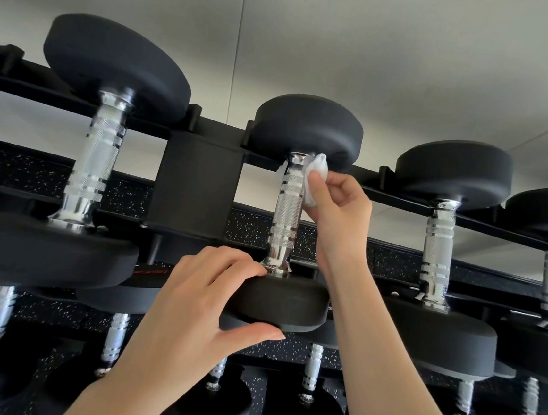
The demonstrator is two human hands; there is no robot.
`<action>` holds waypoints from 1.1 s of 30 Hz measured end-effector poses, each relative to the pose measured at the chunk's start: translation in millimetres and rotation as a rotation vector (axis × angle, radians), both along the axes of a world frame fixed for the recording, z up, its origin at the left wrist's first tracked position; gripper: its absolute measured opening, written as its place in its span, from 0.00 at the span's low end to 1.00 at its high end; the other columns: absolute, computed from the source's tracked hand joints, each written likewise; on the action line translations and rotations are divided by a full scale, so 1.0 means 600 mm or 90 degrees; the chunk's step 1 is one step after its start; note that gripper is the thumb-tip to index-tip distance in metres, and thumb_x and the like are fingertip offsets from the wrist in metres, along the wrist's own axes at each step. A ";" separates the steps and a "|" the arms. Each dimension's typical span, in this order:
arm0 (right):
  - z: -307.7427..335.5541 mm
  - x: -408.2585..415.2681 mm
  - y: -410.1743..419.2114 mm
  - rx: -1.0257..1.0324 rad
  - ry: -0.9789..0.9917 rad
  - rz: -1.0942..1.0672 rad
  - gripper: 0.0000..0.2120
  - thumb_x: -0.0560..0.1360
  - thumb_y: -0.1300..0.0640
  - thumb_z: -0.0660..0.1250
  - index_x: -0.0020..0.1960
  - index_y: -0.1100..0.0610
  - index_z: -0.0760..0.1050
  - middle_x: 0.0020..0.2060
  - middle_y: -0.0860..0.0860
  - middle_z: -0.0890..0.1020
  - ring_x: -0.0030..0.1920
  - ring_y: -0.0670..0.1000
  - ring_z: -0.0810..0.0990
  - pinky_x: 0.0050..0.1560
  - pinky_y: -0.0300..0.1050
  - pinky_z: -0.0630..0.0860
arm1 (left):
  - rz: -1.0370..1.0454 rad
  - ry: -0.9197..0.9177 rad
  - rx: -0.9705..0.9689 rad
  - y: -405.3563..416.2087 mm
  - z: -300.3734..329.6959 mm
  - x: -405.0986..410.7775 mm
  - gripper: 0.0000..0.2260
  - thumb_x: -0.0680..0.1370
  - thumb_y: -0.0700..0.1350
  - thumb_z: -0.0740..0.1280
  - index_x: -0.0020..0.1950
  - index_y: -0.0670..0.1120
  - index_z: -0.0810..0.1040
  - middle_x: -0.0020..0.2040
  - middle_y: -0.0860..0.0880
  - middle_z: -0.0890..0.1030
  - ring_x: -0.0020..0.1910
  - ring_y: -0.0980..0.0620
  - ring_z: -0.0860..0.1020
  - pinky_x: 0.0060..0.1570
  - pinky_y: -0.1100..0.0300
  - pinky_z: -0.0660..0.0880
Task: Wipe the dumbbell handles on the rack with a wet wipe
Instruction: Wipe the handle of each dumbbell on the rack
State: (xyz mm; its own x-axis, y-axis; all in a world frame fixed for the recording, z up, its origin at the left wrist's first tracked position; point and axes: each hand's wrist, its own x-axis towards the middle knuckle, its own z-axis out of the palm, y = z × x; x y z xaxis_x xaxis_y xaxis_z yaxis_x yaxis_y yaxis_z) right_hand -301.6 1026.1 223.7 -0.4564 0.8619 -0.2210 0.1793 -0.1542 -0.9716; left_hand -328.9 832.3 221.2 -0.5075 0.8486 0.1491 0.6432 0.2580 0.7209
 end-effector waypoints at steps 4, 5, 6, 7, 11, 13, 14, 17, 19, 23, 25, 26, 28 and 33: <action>0.001 -0.009 0.002 -0.074 0.023 0.000 0.07 0.74 0.55 0.69 0.46 0.58 0.74 0.36 0.54 0.83 0.38 0.53 0.79 0.46 0.53 0.79 | 0.001 0.001 0.016 0.002 -0.001 -0.001 0.22 0.69 0.65 0.65 0.54 0.52 0.76 0.53 0.58 0.74 0.52 0.57 0.73 0.53 0.56 0.66; 0.001 -0.012 0.005 -0.094 0.027 0.005 0.08 0.74 0.55 0.69 0.47 0.58 0.74 0.35 0.53 0.83 0.37 0.51 0.79 0.42 0.49 0.79 | 0.000 0.001 0.018 0.002 -0.001 -0.001 0.22 0.69 0.65 0.65 0.54 0.52 0.76 0.53 0.58 0.74 0.52 0.57 0.73 0.53 0.56 0.66; 0.001 -0.014 0.007 -0.122 0.038 0.014 0.09 0.75 0.55 0.68 0.49 0.60 0.73 0.34 0.52 0.83 0.35 0.49 0.79 0.38 0.45 0.79 | 0.000 0.002 0.020 0.003 -0.001 -0.002 0.22 0.69 0.65 0.65 0.54 0.51 0.76 0.52 0.58 0.74 0.52 0.57 0.73 0.53 0.56 0.66; 0.002 -0.016 0.011 -0.158 0.054 0.023 0.09 0.75 0.56 0.68 0.51 0.61 0.73 0.33 0.51 0.82 0.33 0.48 0.79 0.35 0.42 0.78 | 0.000 0.002 0.022 0.003 -0.001 -0.002 0.22 0.69 0.65 0.65 0.54 0.51 0.76 0.52 0.57 0.75 0.52 0.57 0.73 0.53 0.56 0.66; 0.000 -0.017 0.027 -0.304 0.112 0.073 0.10 0.77 0.58 0.65 0.54 0.63 0.72 0.38 0.53 0.81 0.35 0.48 0.79 0.36 0.40 0.78 | -0.002 -0.001 0.023 0.003 -0.002 -0.003 0.22 0.70 0.66 0.65 0.54 0.52 0.76 0.53 0.58 0.74 0.52 0.57 0.73 0.53 0.56 0.66; -0.005 -0.014 0.032 -0.347 0.140 0.096 0.08 0.77 0.58 0.63 0.52 0.62 0.73 0.39 0.53 0.81 0.36 0.48 0.79 0.37 0.42 0.78 | -0.001 -0.006 0.019 0.002 -0.001 -0.002 0.22 0.69 0.66 0.65 0.55 0.52 0.76 0.53 0.58 0.74 0.52 0.57 0.72 0.53 0.56 0.66; -0.008 -0.012 0.033 -0.363 0.153 0.105 0.06 0.78 0.58 0.63 0.51 0.61 0.72 0.39 0.53 0.81 0.36 0.49 0.79 0.39 0.43 0.79 | 0.001 -0.007 0.016 0.003 -0.001 -0.001 0.22 0.69 0.65 0.66 0.54 0.51 0.76 0.53 0.58 0.74 0.52 0.57 0.72 0.53 0.56 0.66; -0.018 -0.003 0.034 -0.385 0.182 0.138 0.06 0.78 0.59 0.61 0.52 0.61 0.71 0.42 0.55 0.81 0.39 0.50 0.80 0.42 0.45 0.80 | 0.005 -0.010 0.008 0.002 0.000 0.000 0.22 0.68 0.65 0.66 0.54 0.51 0.77 0.53 0.57 0.75 0.52 0.57 0.72 0.54 0.56 0.65; -0.024 0.003 0.031 -0.390 0.194 0.142 0.04 0.79 0.60 0.60 0.50 0.61 0.70 0.41 0.55 0.81 0.38 0.49 0.80 0.38 0.43 0.79 | 0.005 -0.012 0.006 0.002 0.000 -0.001 0.23 0.69 0.65 0.66 0.54 0.50 0.77 0.53 0.57 0.75 0.52 0.57 0.72 0.54 0.57 0.65; -0.027 0.012 0.025 -0.394 0.213 0.153 0.05 0.79 0.63 0.58 0.44 0.60 0.69 0.37 0.54 0.81 0.34 0.48 0.80 0.34 0.41 0.78 | -0.001 -0.010 0.000 0.002 0.001 -0.001 0.23 0.69 0.66 0.65 0.54 0.51 0.77 0.53 0.57 0.75 0.52 0.56 0.73 0.54 0.56 0.66; -0.024 0.016 0.024 -0.382 0.213 0.164 0.07 0.79 0.64 0.58 0.42 0.60 0.67 0.37 0.54 0.81 0.33 0.48 0.80 0.32 0.40 0.77 | -0.001 -0.006 0.001 0.002 0.001 -0.001 0.23 0.69 0.66 0.65 0.54 0.50 0.77 0.53 0.57 0.75 0.52 0.56 0.73 0.54 0.56 0.66; -0.022 0.017 0.023 -0.371 0.211 0.166 0.09 0.79 0.65 0.58 0.40 0.60 0.67 0.36 0.54 0.80 0.32 0.47 0.79 0.32 0.39 0.76 | 0.000 -0.004 0.002 0.002 0.001 -0.001 0.23 0.69 0.66 0.65 0.54 0.50 0.77 0.52 0.57 0.75 0.52 0.56 0.73 0.53 0.57 0.66; -0.023 0.021 0.022 -0.340 0.205 0.173 0.12 0.78 0.67 0.58 0.37 0.59 0.65 0.32 0.52 0.80 0.30 0.46 0.78 0.32 0.39 0.77 | 0.001 -0.003 0.005 0.002 0.001 -0.001 0.23 0.69 0.66 0.65 0.54 0.50 0.77 0.53 0.57 0.75 0.52 0.57 0.72 0.54 0.57 0.65; -0.022 0.032 0.020 -0.263 0.142 0.185 0.13 0.77 0.70 0.59 0.36 0.58 0.66 0.28 0.50 0.80 0.30 0.45 0.79 0.37 0.40 0.78 | -0.005 -0.001 0.004 0.003 0.000 -0.002 0.23 0.70 0.66 0.65 0.54 0.50 0.77 0.53 0.57 0.75 0.52 0.57 0.73 0.53 0.57 0.66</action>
State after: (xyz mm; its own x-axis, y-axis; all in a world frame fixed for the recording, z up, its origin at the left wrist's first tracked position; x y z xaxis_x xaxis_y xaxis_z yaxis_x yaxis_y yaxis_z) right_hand -282.5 1037.9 210.6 -0.7371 0.5559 -0.3843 0.0673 -0.5054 -0.8602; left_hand -329.9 833.8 221.2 -0.5007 0.8517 0.1544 0.6444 0.2477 0.7235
